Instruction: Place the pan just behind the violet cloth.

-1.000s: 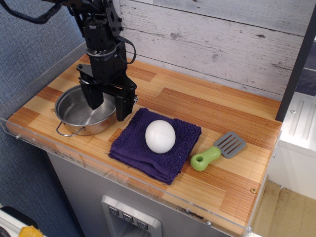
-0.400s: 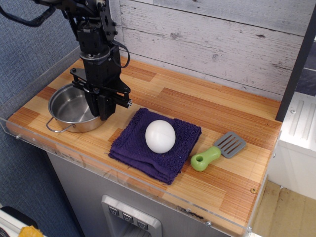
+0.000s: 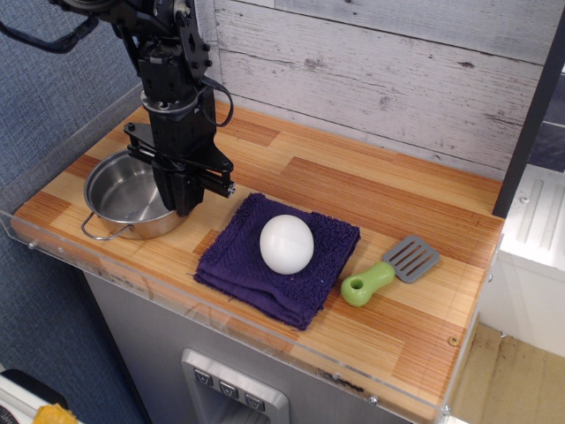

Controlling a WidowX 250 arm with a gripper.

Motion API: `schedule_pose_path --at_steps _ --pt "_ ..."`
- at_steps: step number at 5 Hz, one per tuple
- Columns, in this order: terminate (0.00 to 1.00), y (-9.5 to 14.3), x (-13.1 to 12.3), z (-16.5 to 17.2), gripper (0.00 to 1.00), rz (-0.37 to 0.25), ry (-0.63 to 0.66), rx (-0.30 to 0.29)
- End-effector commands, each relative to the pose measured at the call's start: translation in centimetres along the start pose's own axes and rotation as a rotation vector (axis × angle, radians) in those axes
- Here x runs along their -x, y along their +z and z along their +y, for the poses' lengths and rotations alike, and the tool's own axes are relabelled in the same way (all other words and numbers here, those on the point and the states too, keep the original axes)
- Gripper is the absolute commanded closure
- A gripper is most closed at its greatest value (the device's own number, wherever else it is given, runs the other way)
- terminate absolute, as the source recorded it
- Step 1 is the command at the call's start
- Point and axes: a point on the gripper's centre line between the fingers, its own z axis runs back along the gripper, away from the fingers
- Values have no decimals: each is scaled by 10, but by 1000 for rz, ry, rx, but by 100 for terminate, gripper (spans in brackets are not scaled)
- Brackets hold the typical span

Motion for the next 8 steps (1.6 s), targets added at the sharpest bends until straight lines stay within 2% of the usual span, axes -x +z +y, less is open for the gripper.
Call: schedule_pose_path --at_steps 1,2,4,6,8 --pt "0 48 -6 -3 100 -95 8 12" --pt "0 78 -11 -6 100 -122 8 35" --pt "0 110 -22 -19 100 -159 -11 44" --pt "0 112 -31 -36 100 -168 -46 29" --pt "0 109 -76 -73 100 -167 -91 24"
